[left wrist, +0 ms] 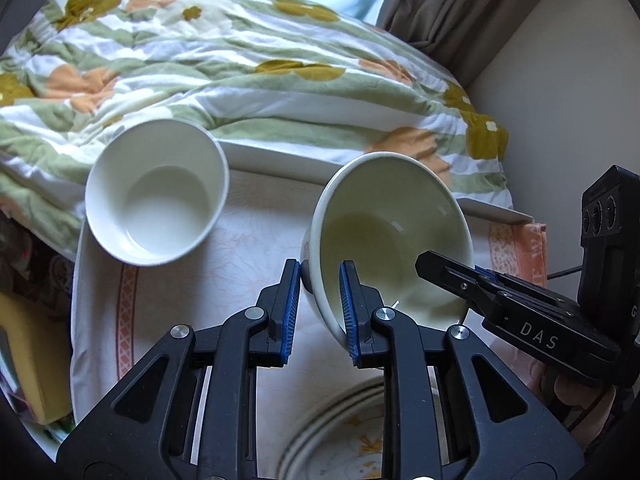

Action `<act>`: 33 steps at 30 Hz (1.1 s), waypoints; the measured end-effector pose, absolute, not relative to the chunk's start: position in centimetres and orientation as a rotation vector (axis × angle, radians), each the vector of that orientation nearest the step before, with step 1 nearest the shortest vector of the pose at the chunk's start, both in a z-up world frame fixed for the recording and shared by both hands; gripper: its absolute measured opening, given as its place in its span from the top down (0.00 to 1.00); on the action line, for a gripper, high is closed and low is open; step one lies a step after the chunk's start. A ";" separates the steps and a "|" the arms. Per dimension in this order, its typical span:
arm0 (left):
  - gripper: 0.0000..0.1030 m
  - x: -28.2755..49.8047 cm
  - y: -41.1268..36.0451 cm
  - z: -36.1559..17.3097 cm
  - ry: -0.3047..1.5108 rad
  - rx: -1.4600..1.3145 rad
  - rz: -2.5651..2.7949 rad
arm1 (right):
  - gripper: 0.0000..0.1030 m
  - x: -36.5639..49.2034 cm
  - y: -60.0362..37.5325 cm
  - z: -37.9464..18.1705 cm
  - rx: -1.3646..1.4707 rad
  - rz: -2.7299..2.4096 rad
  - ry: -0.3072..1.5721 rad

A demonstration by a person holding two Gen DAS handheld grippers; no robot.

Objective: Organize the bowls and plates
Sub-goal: 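Carry the cream bowl over the pink dish and lower it inside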

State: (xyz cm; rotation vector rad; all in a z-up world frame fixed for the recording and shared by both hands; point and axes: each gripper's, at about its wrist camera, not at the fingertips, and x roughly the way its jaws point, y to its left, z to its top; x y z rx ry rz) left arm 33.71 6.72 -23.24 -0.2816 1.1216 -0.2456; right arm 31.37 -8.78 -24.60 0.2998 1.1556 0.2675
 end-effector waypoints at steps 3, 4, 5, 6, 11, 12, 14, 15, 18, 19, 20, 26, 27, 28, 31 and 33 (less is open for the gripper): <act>0.83 32.0 4.9 -21.3 1.097 -0.278 -0.240 | 0.85 29.9 -10.2 -22.7 0.301 0.282 1.131; 0.83 31.4 4.2 -20.7 1.093 -0.273 -0.241 | 0.85 29.3 -10.7 -22.1 0.298 0.283 1.125; 0.83 30.8 3.3 -20.0 1.087 -0.269 -0.244 | 0.85 28.6 -11.4 -21.3 0.294 0.282 1.113; 0.83 30.2 2.5 -19.5 1.078 -0.269 -0.248 | 0.85 27.9 -12.0 -20.7 0.291 0.280 1.102; 0.83 27.2 -2.8 -17.3 1.046 -0.255 -0.293 | 0.85 24.0 -16.2 -17.9 0.288 0.252 1.049; 0.83 26.7 -3.9 -17.1 1.045 -0.251 -0.304 | 0.85 23.2 -17.2 -17.5 0.290 0.241 1.042; 0.83 25.6 -6.3 -16.9 1.045 -0.245 -0.332 | 0.85 21.8 -19.0 -17.0 0.293 0.221 1.033; 0.83 25.1 -7.4 -16.8 1.046 -0.241 -0.345 | 0.85 20.8 -20.2 -16.8 0.299 0.204 1.026; 0.83 23.5 -11.2 -17.1 1.059 -0.220 -0.394 | 0.85 18.4 -23.5 -16.7 0.316 0.160 1.022; 0.83 23.0 -12.4 -17.3 1.066 -0.215 -0.409 | 0.85 17.7 -24.4 -16.7 0.321 0.147 1.023; 0.83 22.6 -13.3 -17.5 1.072 -0.211 -0.420 | 0.85 17.0 -25.2 -16.8 0.327 0.135 1.025; 0.83 20.1 -18.7 -19.9 1.142 -0.165 -0.491 | 0.85 13.4 -29.5 -18.5 0.369 0.057 1.057; 0.83 19.8 -19.3 -20.4 1.154 -0.159 -0.497 | 0.85 12.7 -30.3 -19.1 0.381 0.044 1.068; 0.83 19.5 -20.0 -20.9 1.167 -0.153 -0.500 | 0.85 12.4 -30.8 -19.5 0.390 0.037 1.075; 0.83 19.1 -21.2 -22.5 1.202 -0.133 -0.504 | 0.85 11.6 -32.1 -21.0 0.410 0.019 1.099; 0.83 19.2 -21.8 -23.7 1.220 -0.133 -0.508 | 0.85 11.4 -32.6 -22.1 0.415 0.014 1.114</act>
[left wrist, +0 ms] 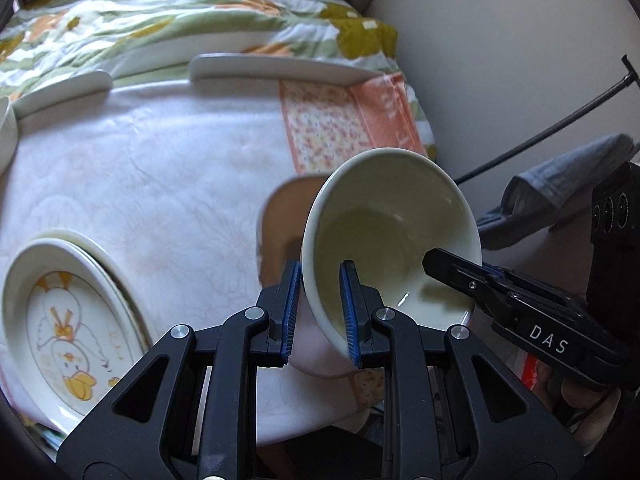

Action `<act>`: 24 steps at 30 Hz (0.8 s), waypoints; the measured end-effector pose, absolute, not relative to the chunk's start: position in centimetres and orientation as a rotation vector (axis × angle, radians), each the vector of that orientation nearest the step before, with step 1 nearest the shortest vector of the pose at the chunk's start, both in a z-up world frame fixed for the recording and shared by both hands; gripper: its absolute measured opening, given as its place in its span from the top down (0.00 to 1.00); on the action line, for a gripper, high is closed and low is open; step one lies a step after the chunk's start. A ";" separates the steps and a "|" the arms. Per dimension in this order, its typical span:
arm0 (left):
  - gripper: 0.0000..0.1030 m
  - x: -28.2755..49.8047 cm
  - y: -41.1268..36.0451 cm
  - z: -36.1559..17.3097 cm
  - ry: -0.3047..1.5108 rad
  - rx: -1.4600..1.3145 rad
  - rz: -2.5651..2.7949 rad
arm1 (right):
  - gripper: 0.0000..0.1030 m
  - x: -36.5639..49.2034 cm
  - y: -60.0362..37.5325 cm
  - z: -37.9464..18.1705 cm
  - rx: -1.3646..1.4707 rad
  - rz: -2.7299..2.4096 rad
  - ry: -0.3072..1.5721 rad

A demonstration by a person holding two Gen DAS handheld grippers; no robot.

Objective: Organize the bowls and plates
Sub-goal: 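Carry the cream bowl over the pink dish and lower it inside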

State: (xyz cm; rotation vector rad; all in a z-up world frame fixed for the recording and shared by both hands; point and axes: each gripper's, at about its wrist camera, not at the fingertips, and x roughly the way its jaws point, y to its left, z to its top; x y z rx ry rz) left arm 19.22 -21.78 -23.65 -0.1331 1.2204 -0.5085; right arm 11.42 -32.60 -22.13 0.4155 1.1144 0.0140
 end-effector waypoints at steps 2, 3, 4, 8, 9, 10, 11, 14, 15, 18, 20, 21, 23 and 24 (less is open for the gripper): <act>0.83 19.3 -22.4 -24.7 1.237 -0.106 -0.507 | 0.85 11.3 -32.9 -22.9 0.411 0.014 1.125; 0.83 19.4 -22.6 -25.1 1.243 -0.093 -0.506 | 0.85 11.1 -33.0 -23.4 0.402 0.013 1.129; 0.83 19.4 -23.0 -25.5 1.247 -0.076 -0.502 | 0.85 11.2 -33.1 -23.8 0.399 0.013 1.132; 0.83 19.7 -23.8 -26.5 1.248 -0.014 -0.488 | 0.85 11.1 -33.7 -25.0 0.403 0.022 1.140; 0.83 19.7 -24.1 -26.7 1.248 -0.002 -0.484 | 0.85 11.2 -33.9 -25.3 0.402 0.024 1.142; 0.83 19.7 -24.1 -26.7 1.246 0.007 -0.483 | 0.85 11.3 -33.9 -25.5 0.401 0.023 1.143; 0.83 19.7 -24.3 -26.8 1.244 0.023 -0.479 | 0.85 11.3 -33.9 -25.6 0.399 0.024 1.145; 0.83 19.7 -24.6 -27.0 1.236 0.063 -0.467 | 0.85 11.5 -33.9 -25.9 0.395 0.026 1.146; 0.83 19.8 -24.7 -27.0 1.235 0.070 -0.465 | 0.85 11.5 -33.9 -26.0 0.392 0.027 1.148; 0.83 20.0 -24.8 -27.2 1.232 0.089 -0.458 | 0.85 11.7 -33.8 -26.3 0.388 0.030 1.152; 0.83 19.9 -24.8 -27.2 1.229 0.100 -0.457 | 0.85 11.7 -33.7 -26.3 0.387 0.030 1.154; 0.83 19.9 -24.9 -27.2 1.228 0.106 -0.455 | 0.85 11.7 -33.7 -26.4 0.386 0.029 1.154; 0.83 19.9 -25.0 -27.3 1.227 0.119 -0.452 | 0.85 11.7 -33.7 -26.4 0.382 0.028 1.156; 0.83 19.9 -25.1 -27.3 1.228 0.124 -0.451 | 0.85 11.7 -33.6 -26.4 0.380 0.027 1.156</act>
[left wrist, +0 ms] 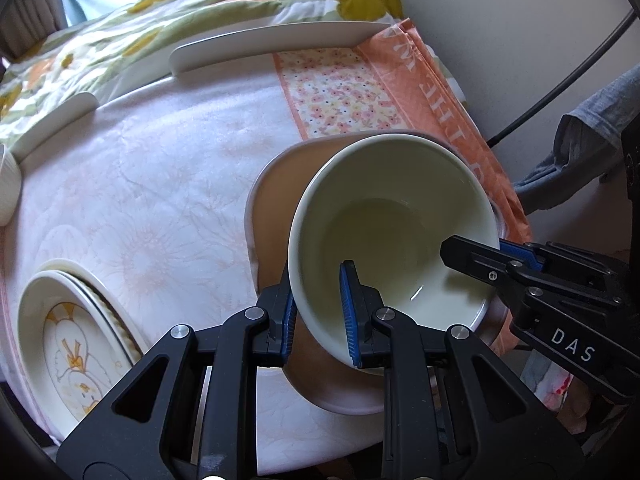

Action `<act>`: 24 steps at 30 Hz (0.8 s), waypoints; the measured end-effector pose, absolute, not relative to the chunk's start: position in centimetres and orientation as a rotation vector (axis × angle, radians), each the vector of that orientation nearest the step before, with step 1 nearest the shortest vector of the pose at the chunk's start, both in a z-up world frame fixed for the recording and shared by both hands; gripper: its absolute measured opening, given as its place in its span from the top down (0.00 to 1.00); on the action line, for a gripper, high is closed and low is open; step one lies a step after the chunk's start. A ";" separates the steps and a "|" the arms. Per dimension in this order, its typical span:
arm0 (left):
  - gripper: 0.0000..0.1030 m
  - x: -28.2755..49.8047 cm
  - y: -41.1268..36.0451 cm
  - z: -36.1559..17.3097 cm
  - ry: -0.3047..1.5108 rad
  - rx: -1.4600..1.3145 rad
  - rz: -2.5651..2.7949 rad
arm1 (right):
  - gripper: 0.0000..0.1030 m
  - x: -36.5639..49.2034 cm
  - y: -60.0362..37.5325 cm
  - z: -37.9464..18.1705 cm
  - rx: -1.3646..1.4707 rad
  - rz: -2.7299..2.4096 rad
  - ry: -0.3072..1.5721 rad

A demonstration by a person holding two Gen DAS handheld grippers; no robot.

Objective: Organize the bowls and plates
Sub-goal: 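Carry the cream bowl over the pink dish and lower it inside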

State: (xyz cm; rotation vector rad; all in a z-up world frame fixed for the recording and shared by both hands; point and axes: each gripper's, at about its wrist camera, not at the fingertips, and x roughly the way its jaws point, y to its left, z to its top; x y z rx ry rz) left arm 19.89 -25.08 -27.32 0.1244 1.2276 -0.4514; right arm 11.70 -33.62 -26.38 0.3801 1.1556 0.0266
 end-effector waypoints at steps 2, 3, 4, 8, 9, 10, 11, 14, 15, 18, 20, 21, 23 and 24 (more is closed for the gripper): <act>0.83 19.9 -25.2 -27.4 1.230 0.133 -0.450 | 0.85 11.7 -33.6 -26.3 0.377 0.023 1.155; 0.83 20.0 -25.3 -27.5 1.230 0.138 -0.448 | 0.85 11.7 -33.6 -26.2 0.379 0.021 1.154; 0.83 19.9 -25.4 -27.5 1.228 0.149 -0.445 | 0.85 11.7 -33.7 -26.2 0.383 0.022 1.153; 0.83 19.8 -25.6 -27.5 1.223 0.179 -0.440 | 0.85 11.6 -33.8 -26.2 0.383 0.023 1.153; 0.83 19.8 -25.6 -27.5 1.223 0.180 -0.440 | 0.85 11.6 -33.8 -26.2 0.385 0.022 1.153; 0.83 19.8 -25.6 -27.5 1.222 0.183 -0.441 | 0.85 11.7 -33.8 -26.2 0.383 0.022 1.153; 0.83 19.7 -25.6 -27.5 1.221 0.186 -0.441 | 0.85 11.7 -33.9 -26.2 0.382 0.022 1.153; 0.83 19.5 -25.7 -27.3 1.208 0.201 -0.436 | 0.85 11.6 -33.9 -26.2 0.386 0.020 1.149; 0.83 19.5 -25.7 -27.2 1.204 0.204 -0.433 | 0.85 11.5 -33.8 -26.1 0.387 0.019 1.147; 0.83 19.7 -25.5 -26.8 1.195 0.204 -0.430 | 0.85 11.4 -33.7 -25.9 0.379 0.019 1.139; 0.83 19.7 -25.4 -26.7 1.193 0.201 -0.431 | 0.85 11.4 -33.6 -25.7 0.375 0.020 1.135; 0.83 19.7 -25.4 -26.7 1.190 0.205 -0.430 | 0.85 11.4 -33.5 -25.6 0.365 0.017 1.133; 0.83 19.6 -25.4 -26.5 1.187 0.207 -0.429 | 0.85 11.4 -33.4 -25.5 0.353 0.012 1.131; 0.83 19.6 -25.4 -26.5 1.187 0.205 -0.428 | 0.85 11.4 -33.4 -25.5 0.354 0.011 1.130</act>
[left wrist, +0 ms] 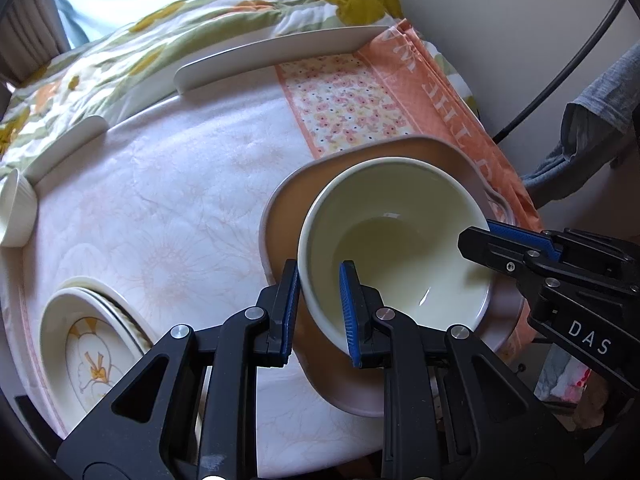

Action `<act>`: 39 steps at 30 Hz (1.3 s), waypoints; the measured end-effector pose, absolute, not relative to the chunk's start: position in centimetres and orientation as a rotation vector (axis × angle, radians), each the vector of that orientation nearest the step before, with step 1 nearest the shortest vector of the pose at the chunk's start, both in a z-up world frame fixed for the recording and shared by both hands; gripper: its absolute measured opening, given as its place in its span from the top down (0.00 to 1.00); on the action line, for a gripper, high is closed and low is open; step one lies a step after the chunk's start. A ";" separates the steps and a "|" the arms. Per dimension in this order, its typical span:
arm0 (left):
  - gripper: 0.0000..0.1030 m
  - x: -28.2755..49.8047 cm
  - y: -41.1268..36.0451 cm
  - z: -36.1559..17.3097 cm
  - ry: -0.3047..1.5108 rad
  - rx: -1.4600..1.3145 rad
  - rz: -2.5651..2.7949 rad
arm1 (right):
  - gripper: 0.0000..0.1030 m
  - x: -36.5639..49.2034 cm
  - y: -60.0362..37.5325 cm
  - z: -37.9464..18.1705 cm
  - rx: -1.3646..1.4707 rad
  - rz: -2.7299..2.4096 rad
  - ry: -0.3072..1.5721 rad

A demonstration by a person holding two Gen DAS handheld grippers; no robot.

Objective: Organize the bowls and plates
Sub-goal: 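Carry the cream bowl over the pink dish and lower it inside, then open both grippers and pull back from the cream bowl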

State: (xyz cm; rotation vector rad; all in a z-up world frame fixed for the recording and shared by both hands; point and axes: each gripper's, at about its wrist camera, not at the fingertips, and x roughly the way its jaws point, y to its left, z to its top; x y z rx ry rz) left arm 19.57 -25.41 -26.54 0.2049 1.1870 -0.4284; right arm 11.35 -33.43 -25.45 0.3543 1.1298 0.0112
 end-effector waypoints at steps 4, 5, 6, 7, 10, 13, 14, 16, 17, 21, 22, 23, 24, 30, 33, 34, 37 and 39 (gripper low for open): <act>0.83 19.5 -25.2 -26.2 1.182 0.192 -0.427 | 0.85 11.2 -33.3 -25.2 0.351 0.008 1.125; 0.83 19.5 -25.1 -25.9 1.177 0.189 -0.428 | 0.85 11.1 -33.2 -25.1 0.348 0.006 1.122; 0.83 19.4 -24.9 -25.5 1.171 0.183 -0.430 | 0.85 11.1 -33.2 -24.8 0.348 0.003 1.118; 0.83 19.4 -24.9 -25.2 1.167 0.175 -0.432 | 0.85 10.9 -33.3 -24.4 0.345 0.001 1.110; 0.83 19.3 -24.2 -23.5 1.142 0.144 -0.434 | 0.85 10.7 -33.3 -23.3 0.336 0.009 1.089; 0.83 19.2 -22.9 -21.8 1.119 0.088 -0.421 | 0.85 10.8 -32.6 -22.5 0.290 0.035 1.091; 0.83 19.1 -22.1 -21.0 1.105 0.058 -0.410 | 0.85 10.9 -32.3 -22.2 0.276 0.044 1.088; 0.82 19.0 -20.5 -19.4 1.082 0.010 -0.372 | 0.85 10.9 -31.4 -21.4 0.243 0.071 1.066; 0.82 19.1 -19.5 -18.6 1.068 -0.018 -0.348 | 0.85 11.0 -30.9 -20.9 0.223 0.093 1.052; 0.82 19.2 -15.1 -16.1 1.029 -0.100 -0.233 | 0.75 11.8 -28.7 -19.2 0.119 0.190 0.993; 0.81 19.2 -14.0 -15.6 1.017 -0.106 -0.199 | 0.57 12.0 -28.2 -18.8 0.099 0.212 0.971; 0.80 19.0 -12.8 -15.0 0.998 -0.121 -0.169 | 0.45 12.3 -27.7 -18.3 0.084 0.236 0.950; 0.77 18.8 -11.7 -14.6 0.984 -0.136 -0.150 | 0.22 12.7 -27.1 -17.9 0.074 0.263 0.930; 0.00 17.4 -4.9 -12.7 0.902 -0.235 -0.025 | 0.09 14.7 -22.2 -15.1 0.026 0.401 0.792; 0.00 17.4 -1.5 -12.7 0.901 -0.247 0.048 | 0.09 15.9 -18.7 -14.0 -0.030 0.476 0.751; 0.00 17.5 -0.2 -12.7 0.899 -0.253 0.076 | 0.09 16.5 -17.2 -13.7 -0.050 0.503 0.745; 0.00 17.8 3.9 -12.6 0.877 -0.300 0.138 | 0.09 18.5 -13.2 -12.5 -0.122 0.551 0.763; 0.00 18.6 6.9 -12.7 0.864 -0.350 0.165 | 0.09 20.5 -10.4 -11.9 -0.140 0.586 0.819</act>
